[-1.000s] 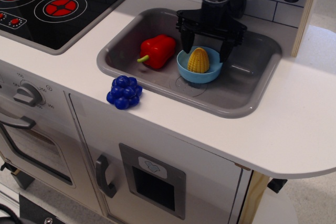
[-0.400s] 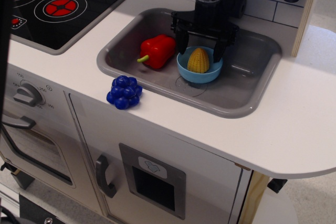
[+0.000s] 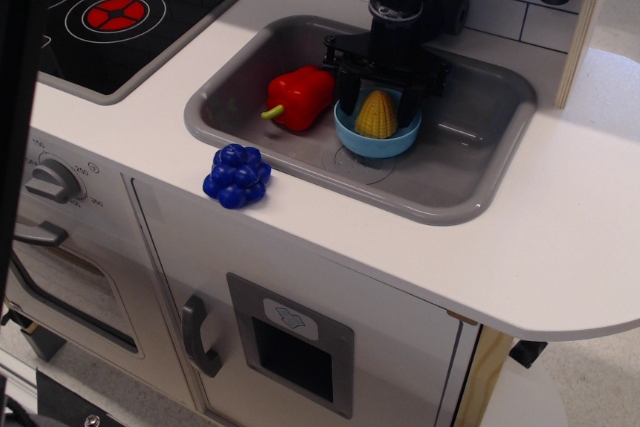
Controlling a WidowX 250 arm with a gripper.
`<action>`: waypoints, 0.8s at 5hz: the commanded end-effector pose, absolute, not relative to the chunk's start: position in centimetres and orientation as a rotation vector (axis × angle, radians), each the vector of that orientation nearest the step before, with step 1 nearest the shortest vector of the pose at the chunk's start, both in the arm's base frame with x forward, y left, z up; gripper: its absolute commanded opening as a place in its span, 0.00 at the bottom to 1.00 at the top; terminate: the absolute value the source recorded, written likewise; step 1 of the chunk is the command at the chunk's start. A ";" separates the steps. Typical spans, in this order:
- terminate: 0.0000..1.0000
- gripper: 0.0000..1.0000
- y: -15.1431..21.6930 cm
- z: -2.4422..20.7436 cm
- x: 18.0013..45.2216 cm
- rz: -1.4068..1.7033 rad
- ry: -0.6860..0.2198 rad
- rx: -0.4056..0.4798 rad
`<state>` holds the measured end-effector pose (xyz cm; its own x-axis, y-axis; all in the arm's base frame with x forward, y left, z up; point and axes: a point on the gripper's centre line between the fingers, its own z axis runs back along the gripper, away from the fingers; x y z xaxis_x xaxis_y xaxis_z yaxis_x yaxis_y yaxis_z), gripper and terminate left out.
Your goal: Take corn out of bowl sink
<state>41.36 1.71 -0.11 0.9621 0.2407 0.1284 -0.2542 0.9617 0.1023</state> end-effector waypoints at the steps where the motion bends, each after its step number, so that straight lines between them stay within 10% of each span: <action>1: 0.00 0.00 1.5 2.7 42.1 0.298 -0.215 0.098; 4: 0.00 0.00 -0.7 8.2 42.3 0.469 -0.230 0.053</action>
<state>41.30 -0.73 4.74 0.8839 0.4416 0.1540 -0.4524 0.8908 0.0422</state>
